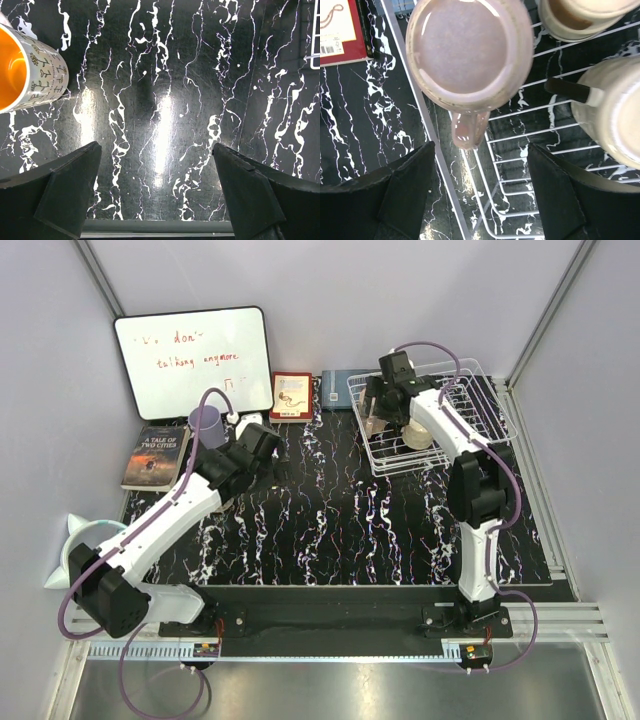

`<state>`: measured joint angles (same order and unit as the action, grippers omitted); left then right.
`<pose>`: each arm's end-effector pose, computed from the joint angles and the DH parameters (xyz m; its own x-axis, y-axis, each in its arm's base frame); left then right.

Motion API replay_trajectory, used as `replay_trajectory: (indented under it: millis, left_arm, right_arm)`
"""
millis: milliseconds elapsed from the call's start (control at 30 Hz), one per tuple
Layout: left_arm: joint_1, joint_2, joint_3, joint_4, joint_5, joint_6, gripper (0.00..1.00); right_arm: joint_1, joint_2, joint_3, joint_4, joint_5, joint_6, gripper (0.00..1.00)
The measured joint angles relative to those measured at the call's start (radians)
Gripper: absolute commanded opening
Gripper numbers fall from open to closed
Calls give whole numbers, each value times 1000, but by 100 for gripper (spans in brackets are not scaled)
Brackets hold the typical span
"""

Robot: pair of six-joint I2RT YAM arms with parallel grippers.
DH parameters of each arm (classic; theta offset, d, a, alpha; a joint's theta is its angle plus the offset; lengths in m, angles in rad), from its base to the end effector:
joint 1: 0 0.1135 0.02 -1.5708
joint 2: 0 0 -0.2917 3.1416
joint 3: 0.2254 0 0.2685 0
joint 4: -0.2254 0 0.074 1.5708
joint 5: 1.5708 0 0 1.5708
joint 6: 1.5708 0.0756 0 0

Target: Unload the cups from the dish rack

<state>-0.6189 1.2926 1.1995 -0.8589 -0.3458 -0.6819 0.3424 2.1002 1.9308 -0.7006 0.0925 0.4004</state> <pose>0.2513 -0.1475 0.3112 -0.7582 -0.1880 -0.6244 -0.1187 0.9813 -0.1512 0.5031 0.1719 0.2662 -0.7715 0.1371 -0.6213 0.0244 0.9822 0.1863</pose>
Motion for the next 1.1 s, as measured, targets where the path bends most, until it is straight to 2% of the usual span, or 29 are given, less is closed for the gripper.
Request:
replay_trajectory:
  millis: [267, 633, 700, 933, 1100]
  left_arm:
    - [-14, 5, -11, 4, 1, 1, 99]
    - [-31, 5, -49, 14, 0, 8, 99]
    - [-31, 5, -52, 15, 0, 10, 99]
    - [-34, 5, -64, 22, 0, 19, 99]
    - [-34, 5, -76, 24, 0, 19, 99]
  right_arm:
    - [44, 51, 11, 27, 28, 3, 73]
    - [118, 75, -124, 214, 267, -31, 68]
    - [120, 80, -124, 227, 275, -30, 70]
    - [118, 79, -140, 259, 249, -4, 88]
    - [118, 16, -200, 258, 230, 13, 89]
